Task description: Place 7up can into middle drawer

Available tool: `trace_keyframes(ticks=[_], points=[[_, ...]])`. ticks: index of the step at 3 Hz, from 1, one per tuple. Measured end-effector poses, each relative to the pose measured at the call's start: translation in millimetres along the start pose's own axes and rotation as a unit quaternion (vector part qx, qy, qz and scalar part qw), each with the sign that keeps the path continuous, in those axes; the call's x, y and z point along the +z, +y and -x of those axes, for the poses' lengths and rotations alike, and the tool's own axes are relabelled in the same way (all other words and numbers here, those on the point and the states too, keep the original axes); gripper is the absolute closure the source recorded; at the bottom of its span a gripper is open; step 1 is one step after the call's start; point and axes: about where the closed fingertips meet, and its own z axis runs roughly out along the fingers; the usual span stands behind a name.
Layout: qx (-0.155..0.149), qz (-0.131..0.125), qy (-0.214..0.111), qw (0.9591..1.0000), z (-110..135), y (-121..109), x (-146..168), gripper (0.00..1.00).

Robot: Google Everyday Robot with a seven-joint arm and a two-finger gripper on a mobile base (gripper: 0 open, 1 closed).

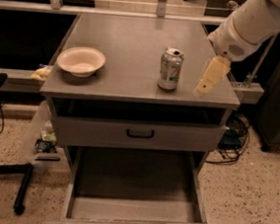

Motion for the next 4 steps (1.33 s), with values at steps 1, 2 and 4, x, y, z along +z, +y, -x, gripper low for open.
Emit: trace_keyframes(ticks=[1, 2, 4], points=[[0.010, 0.010, -0.028, 0.9995, 15, -25, 26, 0.00], [0.025, 0.023, -0.053, 0.9980, 28, -42, 51, 0.00], [0.057, 0.063, -0.106, 0.9908, 55, -37, 87, 0.00]])
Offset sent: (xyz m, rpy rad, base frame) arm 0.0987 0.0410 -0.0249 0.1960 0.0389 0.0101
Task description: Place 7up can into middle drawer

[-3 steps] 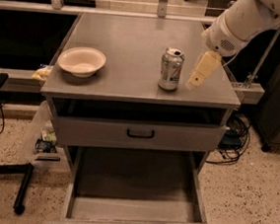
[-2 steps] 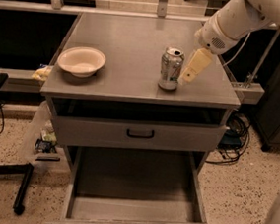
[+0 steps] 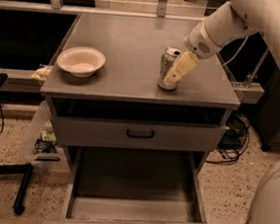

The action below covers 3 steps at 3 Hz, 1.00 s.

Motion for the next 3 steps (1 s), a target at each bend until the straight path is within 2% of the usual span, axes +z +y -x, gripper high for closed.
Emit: trace_keyframes(ticks=[1, 3], points=[[0.013, 0.015, -0.019, 0.9996, 1, 10, 11, 0.19], [0.017, 0.028, -0.043, 0.9985, 1, 26, 20, 0.66]])
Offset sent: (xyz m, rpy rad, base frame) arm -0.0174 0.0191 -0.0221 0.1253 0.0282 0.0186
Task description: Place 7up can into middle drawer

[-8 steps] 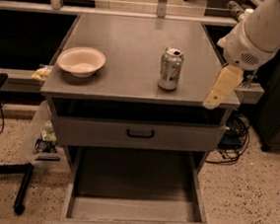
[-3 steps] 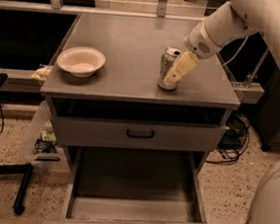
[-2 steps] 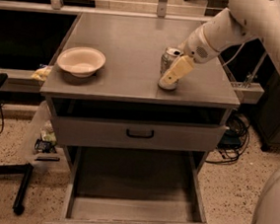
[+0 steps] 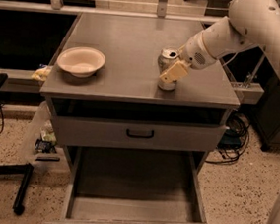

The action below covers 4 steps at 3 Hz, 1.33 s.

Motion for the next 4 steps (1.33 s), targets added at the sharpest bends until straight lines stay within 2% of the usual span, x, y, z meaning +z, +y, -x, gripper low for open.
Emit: trace_keyframes(ticks=[1, 2, 3, 4], points=[[-0.008, 0.002, -0.006, 0.9999, -3, 26, -18, 0.89], [-0.020, 0.006, -0.013, 0.9997, -15, 76, -56, 1.00], [-0.025, 0.015, -0.013, 0.9995, -31, 129, -93, 1.00], [0.006, 0.008, 0.006, 0.9999, -69, 148, -109, 1.00]])
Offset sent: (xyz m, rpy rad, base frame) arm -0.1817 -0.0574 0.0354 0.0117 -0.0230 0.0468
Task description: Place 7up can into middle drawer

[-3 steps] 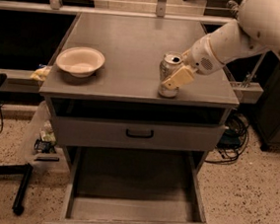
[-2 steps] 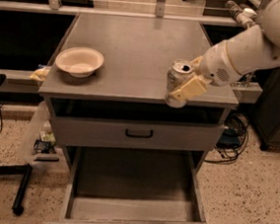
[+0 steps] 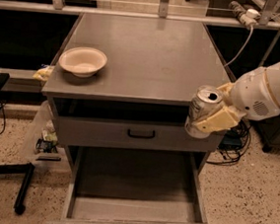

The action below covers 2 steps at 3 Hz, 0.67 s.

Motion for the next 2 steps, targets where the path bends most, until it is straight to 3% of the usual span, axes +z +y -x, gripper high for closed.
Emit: trace_keyframes(ticks=[1, 2], points=[[-0.002, 0.007, -0.003, 1.0000, 0, 0, 5, 1.00], [0.009, 0.018, -0.016, 0.9997, -26, 16, 32, 1.00]])
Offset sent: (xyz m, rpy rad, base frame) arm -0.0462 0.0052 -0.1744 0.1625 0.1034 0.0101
